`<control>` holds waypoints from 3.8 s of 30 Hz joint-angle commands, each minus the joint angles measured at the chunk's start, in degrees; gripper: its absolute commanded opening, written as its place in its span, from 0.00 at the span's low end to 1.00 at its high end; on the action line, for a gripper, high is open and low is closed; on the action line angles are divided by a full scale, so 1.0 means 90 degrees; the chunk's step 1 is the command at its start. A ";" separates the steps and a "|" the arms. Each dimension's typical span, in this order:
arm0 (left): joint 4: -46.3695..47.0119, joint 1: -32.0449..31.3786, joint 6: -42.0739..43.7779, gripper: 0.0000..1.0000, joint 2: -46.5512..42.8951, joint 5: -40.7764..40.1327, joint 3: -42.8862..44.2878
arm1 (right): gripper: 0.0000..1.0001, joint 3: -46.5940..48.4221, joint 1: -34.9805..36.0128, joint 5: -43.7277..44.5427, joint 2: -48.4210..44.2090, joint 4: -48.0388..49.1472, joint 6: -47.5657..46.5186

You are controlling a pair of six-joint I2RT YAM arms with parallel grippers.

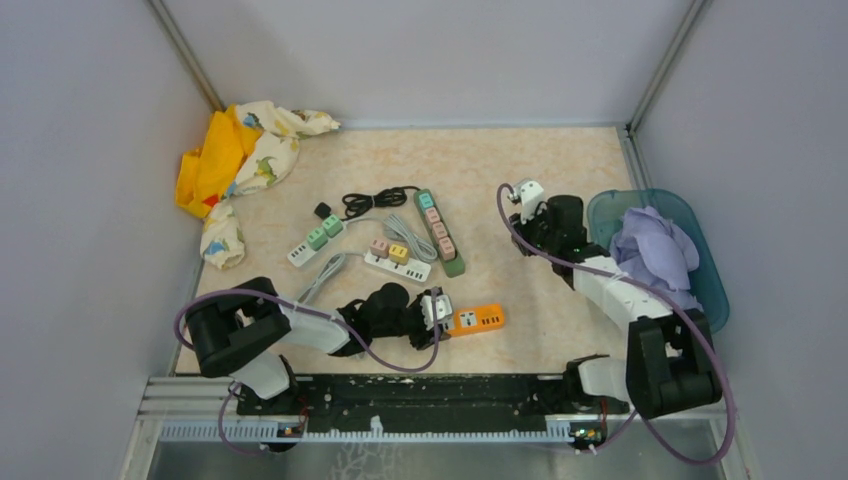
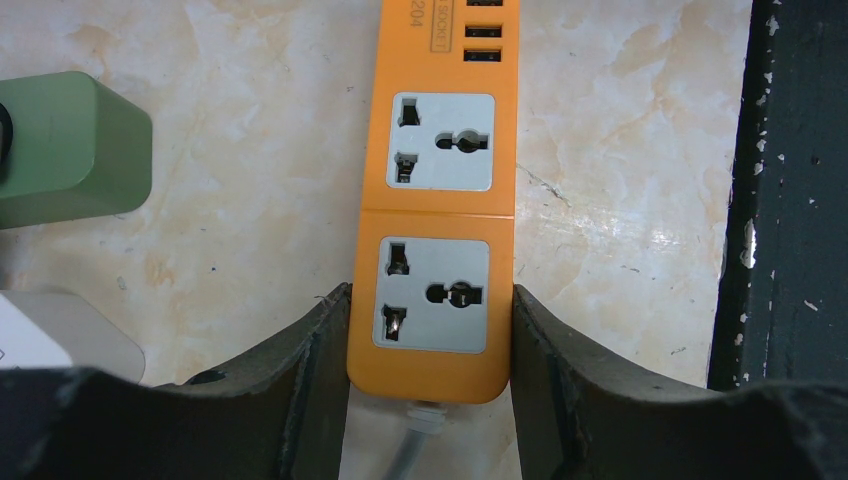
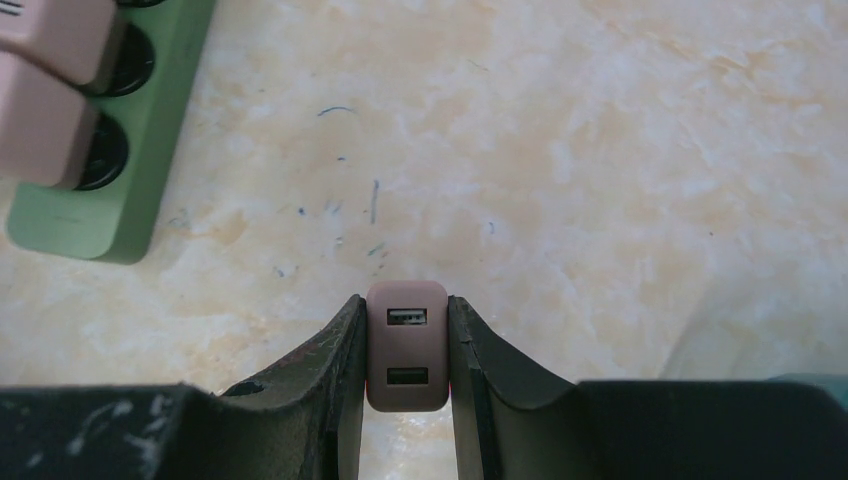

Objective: Pull the plug off the socket
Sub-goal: Place the plug at the center of the board, then pick up the socket from the center of the board.

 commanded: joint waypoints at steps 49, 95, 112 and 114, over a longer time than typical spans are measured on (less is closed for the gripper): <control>-0.0941 -0.0007 -0.0554 0.65 -0.0457 -0.0331 0.0225 | 0.76 0.0494 -0.0057 -0.3864 -0.0317 -0.2184 -0.2434; -0.3888 0.2267 -0.3741 1.00 -0.5046 -0.1003 0.0529 | 0.99 0.0424 0.2895 -0.3681 0.0316 -0.3194 -0.3819; -0.4354 0.2385 -0.3614 1.00 -0.5382 -0.1607 0.0369 | 0.99 0.0694 0.4346 -0.2409 0.1071 -0.2856 -0.3187; -0.4439 0.2385 -0.3596 1.00 -0.5449 -0.1665 0.0365 | 0.99 0.0722 0.4402 -0.2347 0.1102 -0.2854 -0.3168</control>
